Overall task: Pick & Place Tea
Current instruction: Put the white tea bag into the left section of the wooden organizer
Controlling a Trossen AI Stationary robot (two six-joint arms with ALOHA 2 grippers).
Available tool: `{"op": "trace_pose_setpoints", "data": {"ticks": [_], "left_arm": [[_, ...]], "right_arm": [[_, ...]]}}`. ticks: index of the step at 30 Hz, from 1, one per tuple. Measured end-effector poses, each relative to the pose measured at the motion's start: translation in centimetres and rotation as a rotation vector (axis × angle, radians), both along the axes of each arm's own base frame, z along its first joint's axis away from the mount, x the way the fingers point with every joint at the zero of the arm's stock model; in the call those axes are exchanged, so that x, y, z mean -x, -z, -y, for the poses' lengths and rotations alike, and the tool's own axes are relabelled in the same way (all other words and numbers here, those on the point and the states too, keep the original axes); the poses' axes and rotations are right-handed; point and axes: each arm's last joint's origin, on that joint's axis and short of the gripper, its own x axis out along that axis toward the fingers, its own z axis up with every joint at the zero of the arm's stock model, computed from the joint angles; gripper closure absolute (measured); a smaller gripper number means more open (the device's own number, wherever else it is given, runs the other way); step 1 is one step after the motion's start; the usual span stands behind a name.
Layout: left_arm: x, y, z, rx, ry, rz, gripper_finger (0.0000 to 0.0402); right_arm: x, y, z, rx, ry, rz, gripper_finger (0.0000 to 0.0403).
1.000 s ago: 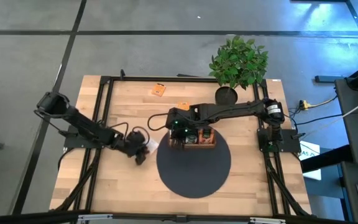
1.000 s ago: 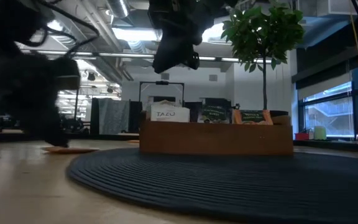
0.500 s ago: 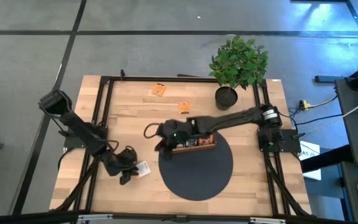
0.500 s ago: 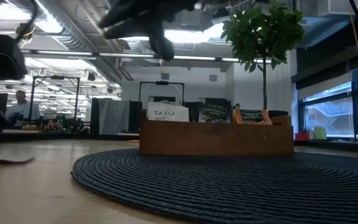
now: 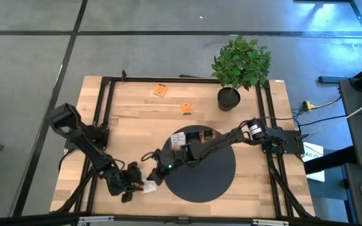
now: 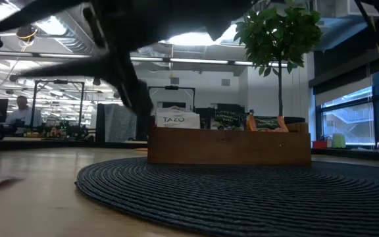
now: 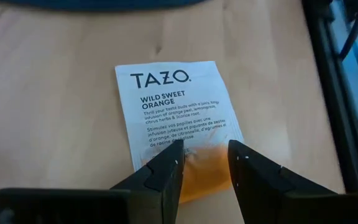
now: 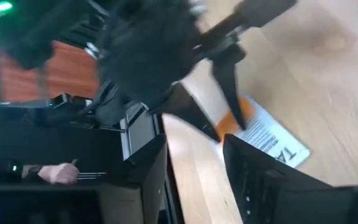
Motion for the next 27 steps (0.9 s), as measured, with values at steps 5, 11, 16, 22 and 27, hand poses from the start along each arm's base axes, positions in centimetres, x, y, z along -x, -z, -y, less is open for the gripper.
{"op": "trace_pose_setpoints", "data": {"ticks": [5, 11, 16, 22, 27], "left_arm": [[-1.1, 0.4, 1.3, 0.002, 0.000, 0.046, 0.0278], [-1.3, 0.4, 1.5, 0.000, -0.004, 0.053, 0.0277], [-1.3, 0.3, 1.5, 0.000, -0.015, 0.070, 0.0281], [-1.5, 0.2, 1.6, 0.018, -0.030, 0.103, 0.0281], [-1.6, 0.1, 1.6, 0.015, -0.040, 0.110, 0.0283]], "right_arm": [[0.4, 1.4, -1.2, -0.013, -0.012, -0.068, 0.0223], [1.7, 2.3, -3.0, -0.072, 0.015, -0.232, 0.0221], [2.8, 2.9, -4.5, -0.024, 0.062, -0.307, 0.0221], [2.8, 2.8, -4.7, -0.046, 0.078, -0.309, 0.0221], [2.8, 2.8, -4.6, -0.045, 0.082, -0.305, 0.0221]]}}
